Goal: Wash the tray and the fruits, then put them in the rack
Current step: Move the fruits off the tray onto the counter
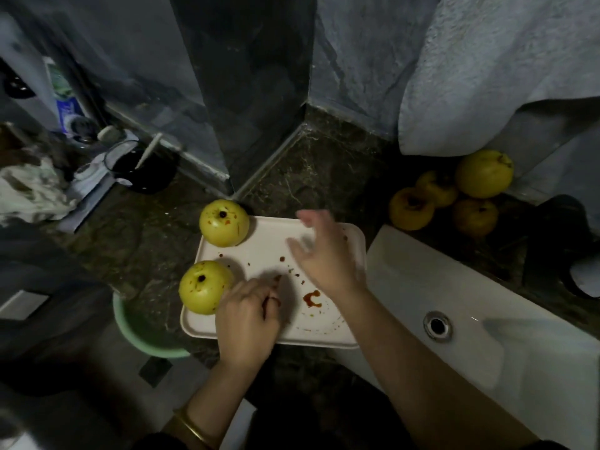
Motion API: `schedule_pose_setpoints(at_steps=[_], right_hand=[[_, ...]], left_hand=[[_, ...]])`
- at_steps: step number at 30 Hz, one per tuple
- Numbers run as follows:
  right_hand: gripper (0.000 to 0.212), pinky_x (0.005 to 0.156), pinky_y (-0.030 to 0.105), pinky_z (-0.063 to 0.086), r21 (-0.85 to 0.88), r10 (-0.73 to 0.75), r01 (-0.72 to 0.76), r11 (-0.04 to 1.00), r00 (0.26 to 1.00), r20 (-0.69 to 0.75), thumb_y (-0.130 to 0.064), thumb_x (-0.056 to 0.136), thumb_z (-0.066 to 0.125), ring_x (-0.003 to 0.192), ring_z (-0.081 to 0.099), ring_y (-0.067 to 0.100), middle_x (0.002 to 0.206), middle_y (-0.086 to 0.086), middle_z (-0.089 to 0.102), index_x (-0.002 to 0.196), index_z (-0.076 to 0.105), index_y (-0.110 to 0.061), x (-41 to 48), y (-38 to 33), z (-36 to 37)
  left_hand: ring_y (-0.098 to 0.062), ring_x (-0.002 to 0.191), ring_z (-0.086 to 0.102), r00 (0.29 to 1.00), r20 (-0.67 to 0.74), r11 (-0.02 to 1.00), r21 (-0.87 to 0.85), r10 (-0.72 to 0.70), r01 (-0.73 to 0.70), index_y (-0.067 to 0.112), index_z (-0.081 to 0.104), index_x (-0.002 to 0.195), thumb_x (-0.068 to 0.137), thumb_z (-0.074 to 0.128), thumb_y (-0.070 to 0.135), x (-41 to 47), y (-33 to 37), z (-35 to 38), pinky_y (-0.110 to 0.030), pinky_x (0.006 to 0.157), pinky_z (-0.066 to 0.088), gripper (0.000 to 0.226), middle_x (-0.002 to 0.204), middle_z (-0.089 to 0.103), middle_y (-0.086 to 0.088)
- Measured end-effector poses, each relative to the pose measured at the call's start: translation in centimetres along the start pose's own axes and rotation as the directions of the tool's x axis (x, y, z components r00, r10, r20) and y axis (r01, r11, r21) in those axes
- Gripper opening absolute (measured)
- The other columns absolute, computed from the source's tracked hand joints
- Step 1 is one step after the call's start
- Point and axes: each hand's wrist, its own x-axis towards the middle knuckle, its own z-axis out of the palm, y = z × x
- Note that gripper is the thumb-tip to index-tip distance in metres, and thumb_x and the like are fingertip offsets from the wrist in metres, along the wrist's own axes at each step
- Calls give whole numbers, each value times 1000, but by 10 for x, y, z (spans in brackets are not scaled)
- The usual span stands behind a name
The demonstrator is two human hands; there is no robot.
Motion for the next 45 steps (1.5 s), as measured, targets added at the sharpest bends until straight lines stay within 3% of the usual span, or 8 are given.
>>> schedule_pose_setpoints(at_steps=[5, 10, 17, 24, 30, 35, 40, 45], right_hand=[[80, 103, 40, 38, 6, -70, 78, 997, 845, 530, -43, 71, 79, 128, 41, 23, 140, 3, 41, 138, 41, -21, -5, -48, 51], [101, 99, 43, 39, -196, -48, 251, 948, 722, 691, -43, 65, 83, 126, 39, 33, 138, 10, 39, 145, 26, -23, -11, -64, 85], [89, 88, 39, 40, -168, -43, 175, 970, 806, 590, -31, 66, 82, 118, 44, 34, 130, 11, 43, 139, 32, -20, -16, -58, 86], [93, 96, 36, 42, 3, 205, -219, 976, 917, 341, -31, 64, 83, 119, 48, 25, 133, 2, 45, 140, 29, -30, -7, -16, 19], [100, 99, 36, 39, -85, 355, -350, 933, 934, 46, -34, 64, 85, 126, 45, 24, 140, 4, 43, 144, 27, -23, 6, 35, -56], [93, 89, 33, 38, -223, 283, -301, 927, 953, -112, -30, 66, 82, 122, 43, 25, 138, 7, 39, 142, 29, -19, 40, 44, -96], [100, 87, 34, 41, -373, 247, -277, 885, 961, -128, -35, 68, 81, 123, 44, 33, 145, 13, 30, 146, 22, -13, 93, 62, -102], [111, 94, 41, 43, -432, 370, -386, 815, 921, -125, -43, 70, 79, 127, 41, 38, 150, 17, 26, 150, 10, -10, 129, 89, -95]], left_hand=[[-25, 57, 60, 990, 116, 988, 126, 78, -93, 14, 63, 55, 66, 42, 22, -26, -15, -5, -29, 57, 35, 24, 61, 63, -3], [-23, 49, 58, 973, 205, 977, 162, 106, -140, 14, 61, 50, 64, 42, 24, -35, -22, -7, -21, 45, 36, 25, 56, 62, -3], [-25, 48, 57, 970, 226, 982, 143, 91, -126, 14, 59, 50, 65, 41, 23, -34, -22, -4, -21, 44, 36, 24, 54, 61, -4], [-19, 61, 61, 953, 254, 974, 110, 166, -199, 18, 65, 55, 66, 39, 22, -19, -6, 8, -24, 61, 35, 29, 63, 64, 4], [-11, 61, 61, 939, 276, 974, 38, 204, -222, 24, 65, 57, 69, 40, 21, -10, 11, 13, -17, 55, 43, 28, 65, 65, 11], [-14, 61, 62, 934, 295, 975, 32, 201, -220, 22, 67, 58, 71, 37, 25, -1, 13, 22, -20, 56, 47, 33, 65, 66, 9], [-12, 59, 61, 957, 237, 985, 16, 166, -174, 23, 66, 56, 69, 38, 24, 12, 16, 20, -20, 54, 41, 31, 62, 64, 9], [-11, 60, 58, 970, 180, 987, -23, 160, -159, 22, 65, 57, 67, 39, 23, 35, 20, 26, -19, 59, 39, 28, 62, 64, 10]])
